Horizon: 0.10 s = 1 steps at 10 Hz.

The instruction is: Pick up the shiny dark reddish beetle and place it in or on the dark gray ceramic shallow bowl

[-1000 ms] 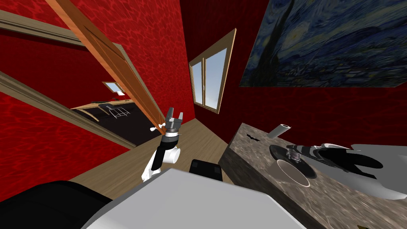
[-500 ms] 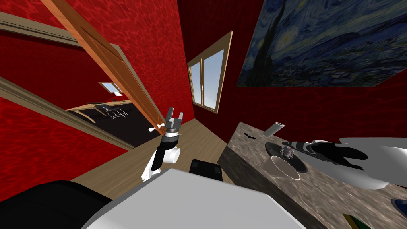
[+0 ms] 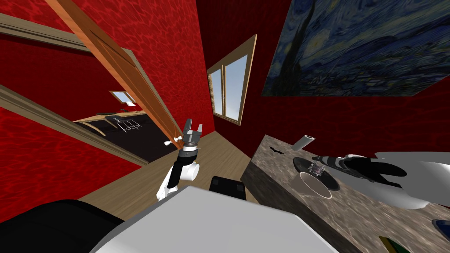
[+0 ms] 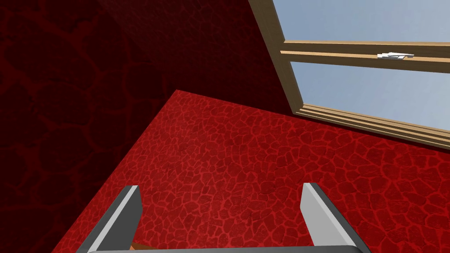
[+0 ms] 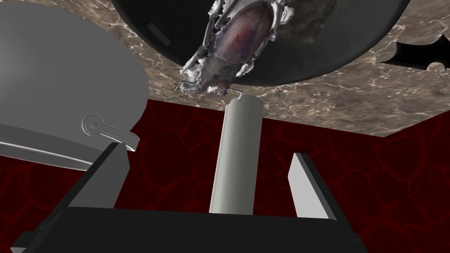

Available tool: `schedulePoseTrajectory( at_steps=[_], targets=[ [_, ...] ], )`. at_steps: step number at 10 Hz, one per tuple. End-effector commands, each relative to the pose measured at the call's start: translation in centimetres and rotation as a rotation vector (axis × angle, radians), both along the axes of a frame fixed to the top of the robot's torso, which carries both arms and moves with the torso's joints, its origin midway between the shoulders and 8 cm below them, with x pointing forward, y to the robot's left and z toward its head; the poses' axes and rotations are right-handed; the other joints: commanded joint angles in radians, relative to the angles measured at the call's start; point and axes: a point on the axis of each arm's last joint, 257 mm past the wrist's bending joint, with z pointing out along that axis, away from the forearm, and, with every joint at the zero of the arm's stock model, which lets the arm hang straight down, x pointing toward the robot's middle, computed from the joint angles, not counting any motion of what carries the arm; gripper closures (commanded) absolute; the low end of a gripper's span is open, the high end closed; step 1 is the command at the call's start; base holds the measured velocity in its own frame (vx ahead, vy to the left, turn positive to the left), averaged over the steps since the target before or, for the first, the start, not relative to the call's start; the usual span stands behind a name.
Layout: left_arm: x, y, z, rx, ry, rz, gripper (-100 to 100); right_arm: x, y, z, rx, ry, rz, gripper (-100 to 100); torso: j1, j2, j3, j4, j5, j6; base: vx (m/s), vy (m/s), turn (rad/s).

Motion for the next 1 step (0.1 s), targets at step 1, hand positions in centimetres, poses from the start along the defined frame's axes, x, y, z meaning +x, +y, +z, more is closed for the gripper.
schedulePoseTrajectory(
  at_steps=[1],
  targets=[
    [0.0, 0.0, 0.0, 0.0, 0.0, 0.0, 0, 0.0, 0.0, 0.0, 0.0, 0.0, 0.0, 0, 0.0, 0.0, 0.0, 0.0, 0.0, 0.0, 0.0, 0.0, 0.0]
  ],
)
